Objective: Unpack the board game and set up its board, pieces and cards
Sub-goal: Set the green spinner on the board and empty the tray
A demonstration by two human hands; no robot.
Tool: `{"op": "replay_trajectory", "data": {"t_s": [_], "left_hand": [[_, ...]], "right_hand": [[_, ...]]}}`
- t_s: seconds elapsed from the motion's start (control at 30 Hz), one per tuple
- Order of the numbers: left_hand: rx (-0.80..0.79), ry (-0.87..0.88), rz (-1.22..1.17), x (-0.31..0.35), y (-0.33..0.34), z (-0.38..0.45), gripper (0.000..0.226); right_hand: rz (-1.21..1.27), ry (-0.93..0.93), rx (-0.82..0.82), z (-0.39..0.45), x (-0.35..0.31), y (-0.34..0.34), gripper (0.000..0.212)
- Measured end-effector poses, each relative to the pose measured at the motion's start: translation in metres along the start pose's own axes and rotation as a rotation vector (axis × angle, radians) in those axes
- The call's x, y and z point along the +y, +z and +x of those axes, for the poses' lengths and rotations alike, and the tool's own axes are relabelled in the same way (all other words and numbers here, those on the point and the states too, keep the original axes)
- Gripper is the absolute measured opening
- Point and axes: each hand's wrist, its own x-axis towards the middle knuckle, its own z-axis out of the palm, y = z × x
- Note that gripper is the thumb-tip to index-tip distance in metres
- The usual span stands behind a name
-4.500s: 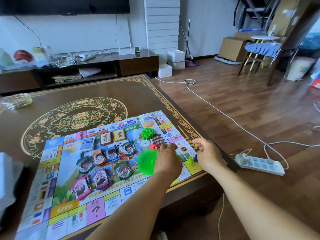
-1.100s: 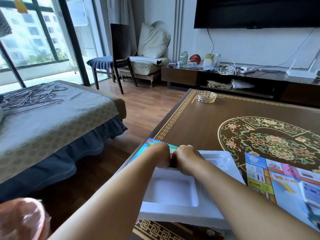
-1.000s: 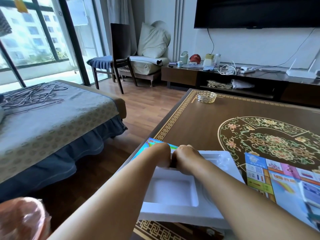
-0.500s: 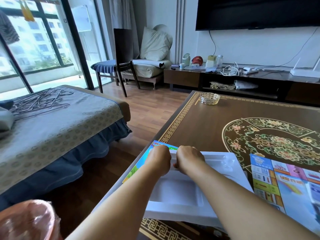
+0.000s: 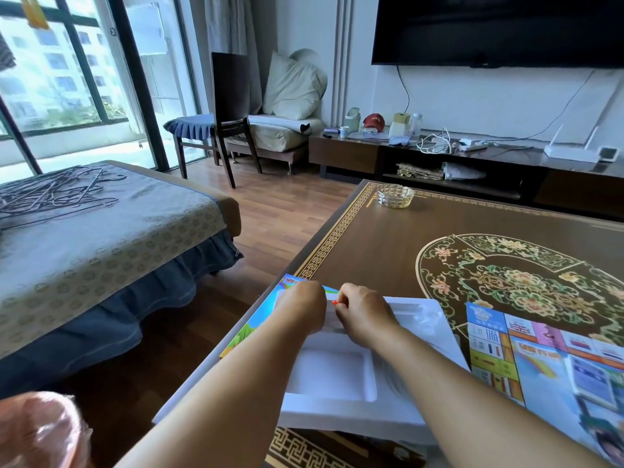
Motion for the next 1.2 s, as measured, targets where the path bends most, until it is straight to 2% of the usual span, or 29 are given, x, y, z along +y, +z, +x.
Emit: {"op": "replay_trajectory", "data": {"t_s": [0.13, 0.27, 0.37, 0.47, 0.6, 0.63, 0.77, 0.9, 1.2], "left_hand": [[0.089, 0.030, -0.108, -0.003, -0.007, -0.011, 0.020], [0.213, -0.012, -0.354, 0.000, -0.018, -0.027, 0.021], [0.299, 0.034, -0.567, 0.009, -0.027, -0.038, 0.010], [0.354, 0.083, -0.768, 0.029, -0.040, -0.057, 0.005], [0.383, 0.123, -0.925, 0.058, -0.044, -0.085, 0.005], [0.375, 0.141, -0.953, 0.067, -0.043, -0.092, 0.003], [0.271, 0.254, -1.050, 0.118, -0.037, -0.130, 0.020], [0.251, 0.303, -1.051, 0.174, -0.027, -0.166, 0.009], [0.064, 0.443, -1.051, 0.292, 0.012, -0.239, 0.009]], "right_hand": [[0.125, 0.029, 0.083, -0.001, -0.004, -0.004, 0.017], [0.264, 0.021, 0.178, -0.010, -0.007, -0.012, 0.020], [0.423, 0.041, 0.263, -0.021, -0.008, -0.022, 0.017], [0.605, 0.100, 0.354, -0.045, -0.004, -0.042, 0.011], [0.665, 0.170, 0.430, -0.082, 0.010, -0.065, 0.012], [0.680, 0.192, 0.453, -0.092, 0.017, -0.070, 0.012], [0.653, 0.257, 0.519, -0.144, 0.049, -0.096, 0.011], [0.656, 0.356, 0.591, -0.197, 0.085, -0.117, 0.011], [0.612, 0.528, 0.736, -0.320, 0.178, -0.146, 0.006]]}}
